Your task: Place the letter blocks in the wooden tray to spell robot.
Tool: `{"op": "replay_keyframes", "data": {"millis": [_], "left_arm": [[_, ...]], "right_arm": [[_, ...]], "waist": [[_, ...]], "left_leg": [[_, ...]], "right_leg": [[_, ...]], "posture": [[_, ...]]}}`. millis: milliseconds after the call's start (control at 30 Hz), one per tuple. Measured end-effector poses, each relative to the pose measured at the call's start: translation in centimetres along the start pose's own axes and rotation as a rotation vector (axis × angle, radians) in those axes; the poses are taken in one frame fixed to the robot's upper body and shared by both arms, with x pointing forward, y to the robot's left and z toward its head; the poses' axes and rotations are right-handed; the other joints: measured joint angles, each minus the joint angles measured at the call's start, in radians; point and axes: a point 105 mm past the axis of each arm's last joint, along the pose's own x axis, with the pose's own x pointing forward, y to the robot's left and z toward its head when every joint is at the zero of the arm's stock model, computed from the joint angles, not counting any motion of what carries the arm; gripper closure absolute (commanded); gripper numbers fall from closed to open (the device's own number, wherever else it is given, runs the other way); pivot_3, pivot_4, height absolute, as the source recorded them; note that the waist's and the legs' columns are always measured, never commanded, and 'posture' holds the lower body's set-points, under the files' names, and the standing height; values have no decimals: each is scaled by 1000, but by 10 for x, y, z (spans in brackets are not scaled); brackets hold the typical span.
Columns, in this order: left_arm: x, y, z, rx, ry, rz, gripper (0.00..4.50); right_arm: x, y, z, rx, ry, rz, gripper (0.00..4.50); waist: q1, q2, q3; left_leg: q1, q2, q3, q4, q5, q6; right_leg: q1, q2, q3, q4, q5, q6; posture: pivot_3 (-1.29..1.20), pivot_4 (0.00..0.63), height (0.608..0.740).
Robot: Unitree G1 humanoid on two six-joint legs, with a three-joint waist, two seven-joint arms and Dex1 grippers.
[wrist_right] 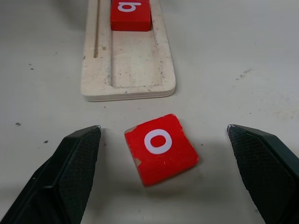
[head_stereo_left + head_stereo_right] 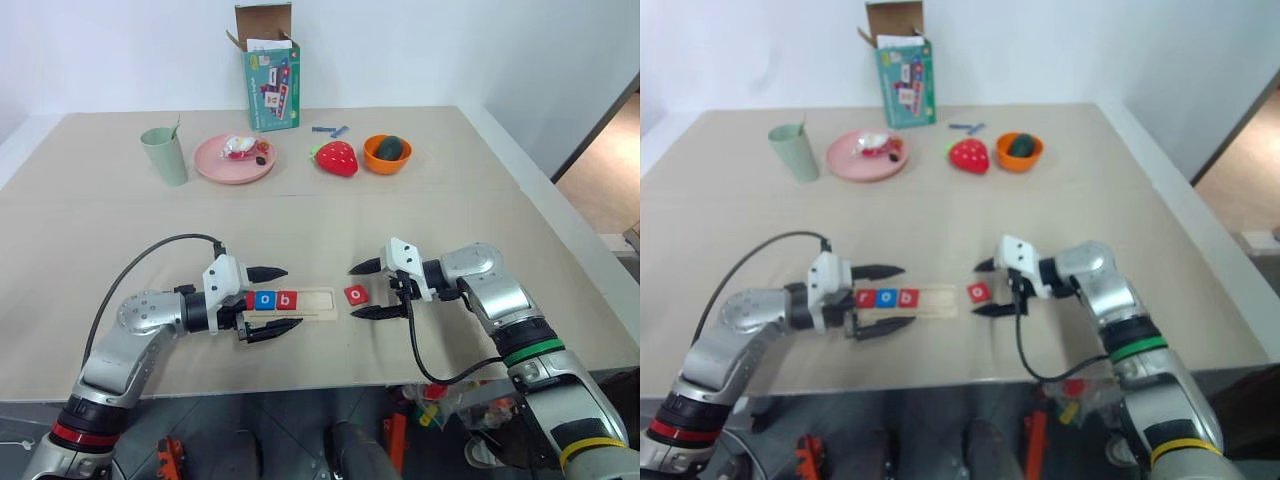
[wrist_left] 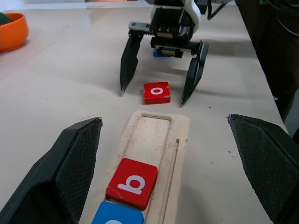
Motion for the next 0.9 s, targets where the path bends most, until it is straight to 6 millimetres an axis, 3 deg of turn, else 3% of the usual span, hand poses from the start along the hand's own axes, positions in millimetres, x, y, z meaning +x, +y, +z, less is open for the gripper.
{"op": "replay_keyframes", "data": {"millis": [233, 267, 700, 900], "left_arm": [[0, 1, 0, 0, 2, 5, 0], [0, 1, 0, 0, 2, 5, 0], [0, 0, -1, -2, 3, 0, 0], [0, 0, -2, -6, 3, -7, 0]], "right_arm": [[-1, -2, -2, -6, 9, 2, 2823], [-1, -2, -2, -7, 9, 2, 2994], [-5, -1, -1, 26, 11, -6, 3020], [-12, -8, 14, 26, -15, -65, 3020]], "waist": [[0, 0, 0], [0, 0, 0], [0, 0, 0], [0, 0, 0]], "left_leg": [[0, 0, 0, 0, 0, 0], [0, 0, 0, 0, 0, 0], [0, 0, 0, 0, 0, 0], [0, 0, 0, 1, 0, 0]], "right_leg": [[0, 0, 0, 0, 0, 0], [0, 0, 0, 0, 0, 0], [1, 0, 0, 0, 0, 0], [1, 0, 0, 0, 0, 0]], "posture": [[0, 150, 740], [0, 150, 740], [0, 150, 740], [0, 150, 740]]}}
